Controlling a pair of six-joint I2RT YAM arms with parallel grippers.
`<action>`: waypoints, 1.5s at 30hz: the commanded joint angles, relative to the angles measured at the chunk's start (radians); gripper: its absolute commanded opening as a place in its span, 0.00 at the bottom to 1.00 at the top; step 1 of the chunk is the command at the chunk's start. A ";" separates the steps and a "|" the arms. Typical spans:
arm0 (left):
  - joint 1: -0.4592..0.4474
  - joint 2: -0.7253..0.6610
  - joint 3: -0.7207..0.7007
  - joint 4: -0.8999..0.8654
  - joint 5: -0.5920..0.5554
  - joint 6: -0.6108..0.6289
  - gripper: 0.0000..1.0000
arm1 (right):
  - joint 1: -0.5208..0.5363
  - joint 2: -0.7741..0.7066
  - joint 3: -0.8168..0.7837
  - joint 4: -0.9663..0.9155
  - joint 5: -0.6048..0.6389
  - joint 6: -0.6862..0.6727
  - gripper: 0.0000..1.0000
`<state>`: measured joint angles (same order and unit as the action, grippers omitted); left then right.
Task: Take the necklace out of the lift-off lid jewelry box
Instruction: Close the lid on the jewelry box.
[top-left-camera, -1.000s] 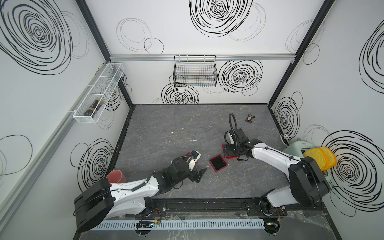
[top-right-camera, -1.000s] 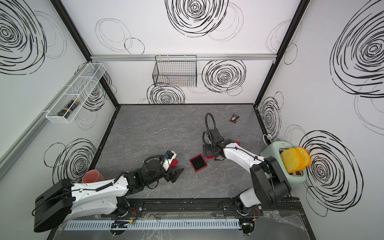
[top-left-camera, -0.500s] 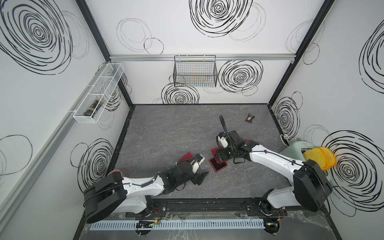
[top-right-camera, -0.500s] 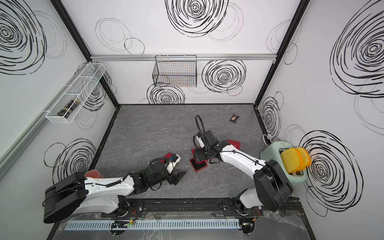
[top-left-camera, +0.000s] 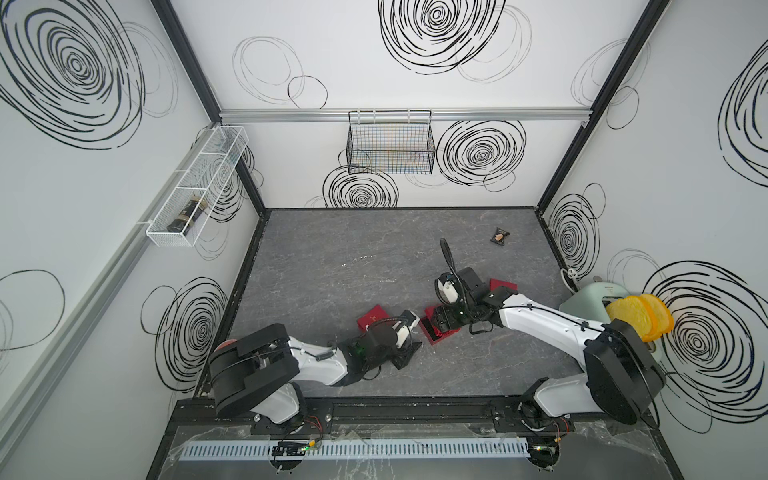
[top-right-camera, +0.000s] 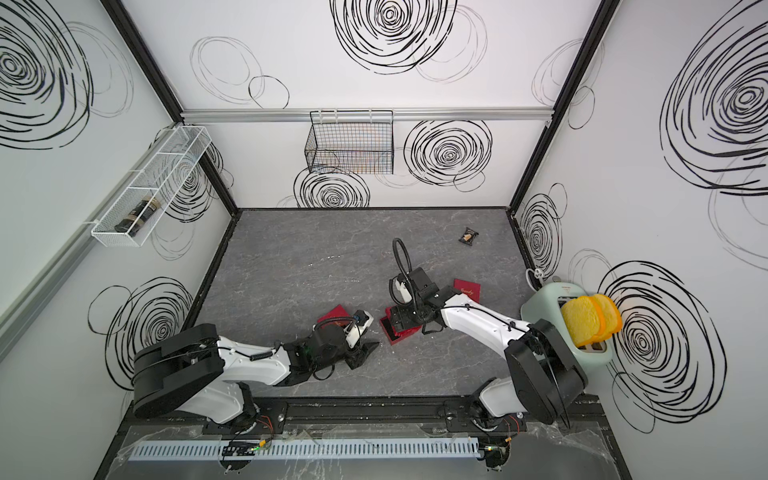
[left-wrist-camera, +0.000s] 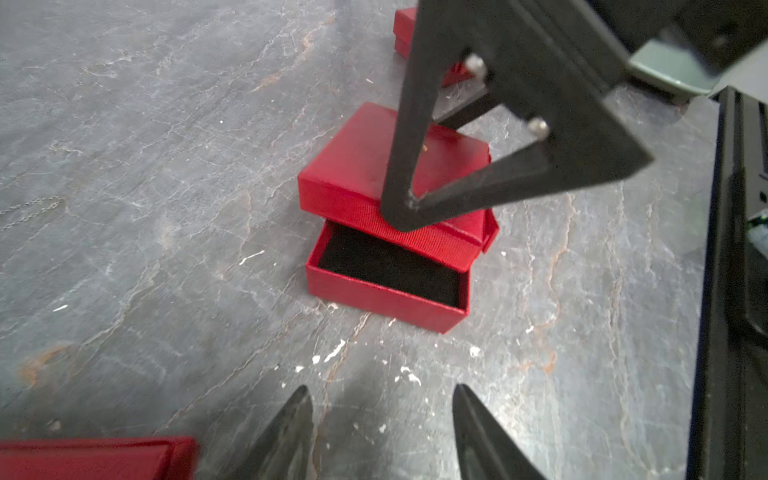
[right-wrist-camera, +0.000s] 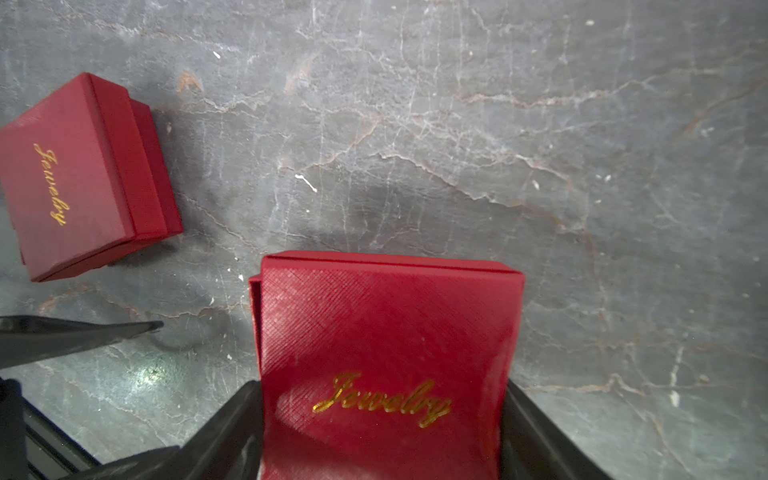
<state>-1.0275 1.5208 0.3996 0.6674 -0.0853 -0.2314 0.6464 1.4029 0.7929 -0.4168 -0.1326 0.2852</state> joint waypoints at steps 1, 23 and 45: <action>-0.005 0.039 0.039 0.072 -0.015 0.020 0.50 | 0.002 -0.031 -0.012 0.016 -0.023 0.013 0.81; 0.004 0.209 0.113 0.117 -0.014 0.023 0.37 | 0.015 -0.018 -0.015 0.029 -0.055 0.028 0.81; 0.059 0.257 0.110 0.195 0.023 -0.036 0.37 | 0.068 0.028 -0.013 0.026 -0.025 0.020 0.82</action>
<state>-0.9848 1.7657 0.5018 0.7704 -0.0719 -0.2443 0.6884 1.4082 0.7807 -0.3874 -0.1581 0.3096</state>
